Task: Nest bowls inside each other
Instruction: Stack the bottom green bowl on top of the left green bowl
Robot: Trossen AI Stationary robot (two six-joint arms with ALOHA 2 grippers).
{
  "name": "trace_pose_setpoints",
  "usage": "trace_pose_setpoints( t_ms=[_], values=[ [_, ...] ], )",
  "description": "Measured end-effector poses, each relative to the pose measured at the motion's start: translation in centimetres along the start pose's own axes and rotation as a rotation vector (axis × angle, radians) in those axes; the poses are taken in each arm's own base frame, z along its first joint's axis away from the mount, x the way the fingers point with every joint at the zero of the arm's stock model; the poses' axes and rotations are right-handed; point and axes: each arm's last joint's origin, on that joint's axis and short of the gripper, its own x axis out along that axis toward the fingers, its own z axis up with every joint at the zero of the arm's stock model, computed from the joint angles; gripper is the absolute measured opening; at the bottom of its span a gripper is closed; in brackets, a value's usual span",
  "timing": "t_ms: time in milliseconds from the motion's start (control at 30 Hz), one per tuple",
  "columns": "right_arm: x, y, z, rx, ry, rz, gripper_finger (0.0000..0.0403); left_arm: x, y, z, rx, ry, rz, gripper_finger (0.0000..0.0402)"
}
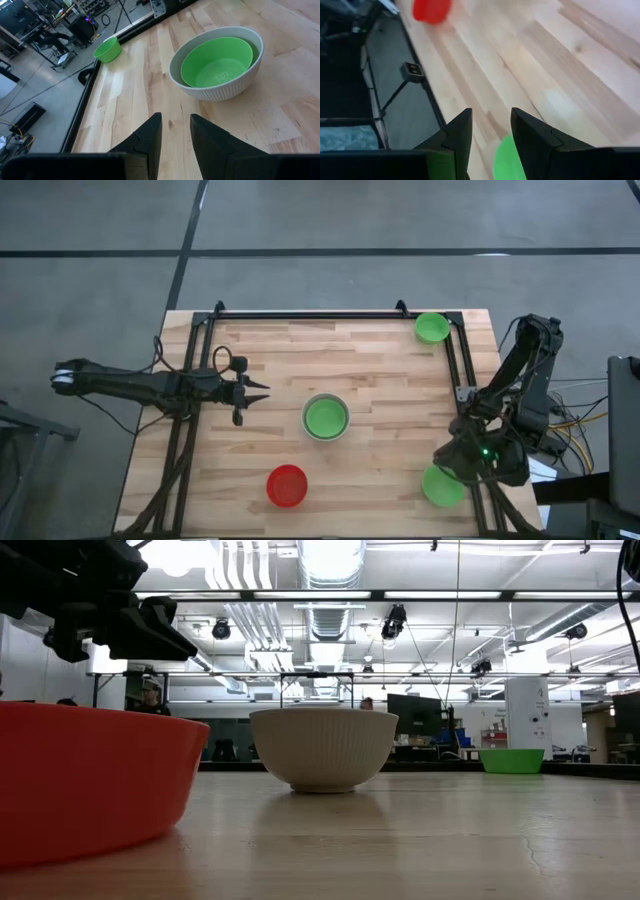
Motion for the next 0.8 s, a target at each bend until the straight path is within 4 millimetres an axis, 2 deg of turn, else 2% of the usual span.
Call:
trace_pose_setpoints(
  t_ms=[333,800],
  values=[
    [0.2,-1.2,-0.6,0.162,0.191,-0.208,0.0132,0.0,0.0,0.0,0.0,0.0,0.0,0.0108],
    [1.8,-1.3,-2.6,0.223,0.341,-0.413,0.0132,0.0,0.0,0.0,0.0,0.0,0.0,0.0108]
  ],
)
